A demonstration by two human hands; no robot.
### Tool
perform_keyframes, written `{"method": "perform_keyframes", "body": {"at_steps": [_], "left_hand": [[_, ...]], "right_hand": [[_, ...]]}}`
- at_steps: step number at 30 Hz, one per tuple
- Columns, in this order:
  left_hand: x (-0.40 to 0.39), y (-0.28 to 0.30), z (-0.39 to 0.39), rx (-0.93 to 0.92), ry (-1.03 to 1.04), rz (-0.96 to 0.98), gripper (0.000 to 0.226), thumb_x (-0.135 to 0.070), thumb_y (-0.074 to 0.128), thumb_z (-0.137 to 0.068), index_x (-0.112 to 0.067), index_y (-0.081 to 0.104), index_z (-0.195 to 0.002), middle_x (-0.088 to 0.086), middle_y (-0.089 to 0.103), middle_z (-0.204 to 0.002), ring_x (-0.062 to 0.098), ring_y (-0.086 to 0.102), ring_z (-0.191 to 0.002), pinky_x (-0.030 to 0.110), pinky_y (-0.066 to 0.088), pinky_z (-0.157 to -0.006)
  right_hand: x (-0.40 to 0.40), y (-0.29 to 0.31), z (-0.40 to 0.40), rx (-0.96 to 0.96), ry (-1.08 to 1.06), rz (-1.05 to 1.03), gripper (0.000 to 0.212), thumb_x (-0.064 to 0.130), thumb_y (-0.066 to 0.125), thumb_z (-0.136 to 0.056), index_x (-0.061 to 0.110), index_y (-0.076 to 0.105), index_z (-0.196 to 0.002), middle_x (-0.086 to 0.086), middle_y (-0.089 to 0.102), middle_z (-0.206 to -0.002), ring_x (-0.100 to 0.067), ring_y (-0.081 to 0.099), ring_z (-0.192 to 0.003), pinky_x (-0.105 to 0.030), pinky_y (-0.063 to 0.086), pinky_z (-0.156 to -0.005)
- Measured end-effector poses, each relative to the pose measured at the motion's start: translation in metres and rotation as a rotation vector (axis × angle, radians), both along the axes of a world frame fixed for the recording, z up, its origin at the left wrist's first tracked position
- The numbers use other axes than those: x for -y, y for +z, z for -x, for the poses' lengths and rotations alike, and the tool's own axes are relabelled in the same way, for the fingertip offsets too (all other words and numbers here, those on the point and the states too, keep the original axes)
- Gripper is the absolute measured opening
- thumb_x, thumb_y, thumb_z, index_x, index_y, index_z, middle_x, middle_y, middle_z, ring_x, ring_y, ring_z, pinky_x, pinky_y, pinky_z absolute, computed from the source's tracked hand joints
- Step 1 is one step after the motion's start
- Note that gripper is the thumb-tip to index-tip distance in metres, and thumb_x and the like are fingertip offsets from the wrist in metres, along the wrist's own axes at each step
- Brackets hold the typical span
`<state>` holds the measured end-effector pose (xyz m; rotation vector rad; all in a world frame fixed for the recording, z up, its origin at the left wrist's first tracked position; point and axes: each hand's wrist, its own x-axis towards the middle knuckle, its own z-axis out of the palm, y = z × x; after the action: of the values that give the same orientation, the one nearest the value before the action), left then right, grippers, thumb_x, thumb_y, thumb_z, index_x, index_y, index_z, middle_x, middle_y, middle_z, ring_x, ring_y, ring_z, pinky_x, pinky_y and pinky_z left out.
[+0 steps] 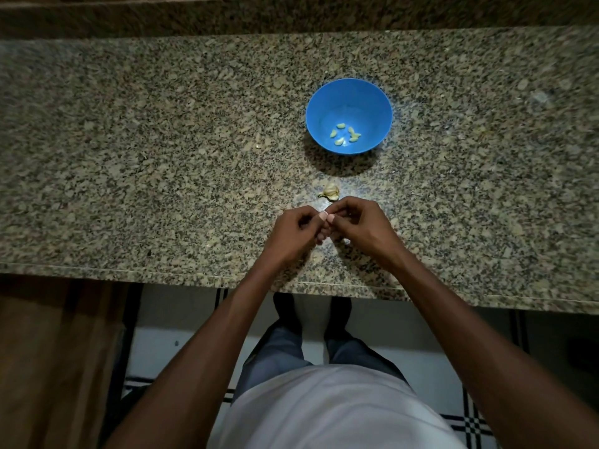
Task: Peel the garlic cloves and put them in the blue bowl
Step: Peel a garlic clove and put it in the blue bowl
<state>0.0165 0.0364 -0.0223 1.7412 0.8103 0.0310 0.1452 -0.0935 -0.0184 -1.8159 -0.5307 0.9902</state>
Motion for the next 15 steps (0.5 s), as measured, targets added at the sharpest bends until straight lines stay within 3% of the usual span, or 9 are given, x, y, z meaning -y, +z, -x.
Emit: {"method": "perform_keyframes", "body": {"at_steps": [5, 9, 12, 15], "left_hand": [[-0.0058, -0.0002, -0.0008, 0.105, 0.258, 0.252, 0.025, -0.016, 0.085, -0.086, -0.003, 0.074, -0.105, 0.013, 0.077, -0.093, 0.018, 0.076, -0.083, 0.029, 0.059, -0.071], [-0.0003, 0.0019, -0.0016, 0.197, 0.247, 0.371, 0.023, -0.006, 0.08, -0.089, 0.002, 0.076, -0.111, 0.015, 0.078, -0.107, 0.023, 0.077, -0.098, 0.029, 0.06, -0.083], [0.0035, 0.0022, -0.005, 0.186, 0.275, 0.479, 0.024, -0.002, 0.076, -0.091, 0.004, 0.074, -0.114, 0.021, 0.077, -0.108, 0.019, 0.075, -0.088, 0.025, 0.06, -0.076], [0.0013, -0.0047, -0.0051, 0.152, 0.198, 0.452, 0.025, -0.004, 0.076, -0.092, 0.0, 0.074, -0.117, 0.02, 0.076, -0.113, 0.023, 0.074, -0.098, 0.032, 0.06, -0.085]], "right_hand": [[0.0067, 0.0038, -0.0007, -0.061, -0.038, -0.092, 0.018, 0.021, 0.083, -0.091, 0.009, 0.079, -0.103, -0.009, 0.08, -0.093, -0.03, 0.078, -0.089, -0.043, 0.065, -0.083], [0.0071, 0.0051, -0.0013, -0.078, -0.056, -0.116, 0.018, 0.013, 0.087, -0.085, 0.002, 0.079, -0.097, -0.011, 0.08, -0.089, -0.023, 0.077, -0.081, -0.035, 0.063, -0.079], [0.0062, 0.0042, -0.0044, -0.091, -0.068, -0.105, 0.018, 0.014, 0.087, -0.085, 0.002, 0.079, -0.096, -0.011, 0.08, -0.088, -0.024, 0.077, -0.077, -0.038, 0.065, -0.079], [0.0083, -0.0011, -0.008, -0.093, -0.015, -0.062, 0.021, 0.017, 0.087, -0.086, 0.002, 0.078, -0.097, -0.011, 0.08, -0.089, -0.029, 0.078, -0.08, -0.043, 0.065, -0.083]]}}
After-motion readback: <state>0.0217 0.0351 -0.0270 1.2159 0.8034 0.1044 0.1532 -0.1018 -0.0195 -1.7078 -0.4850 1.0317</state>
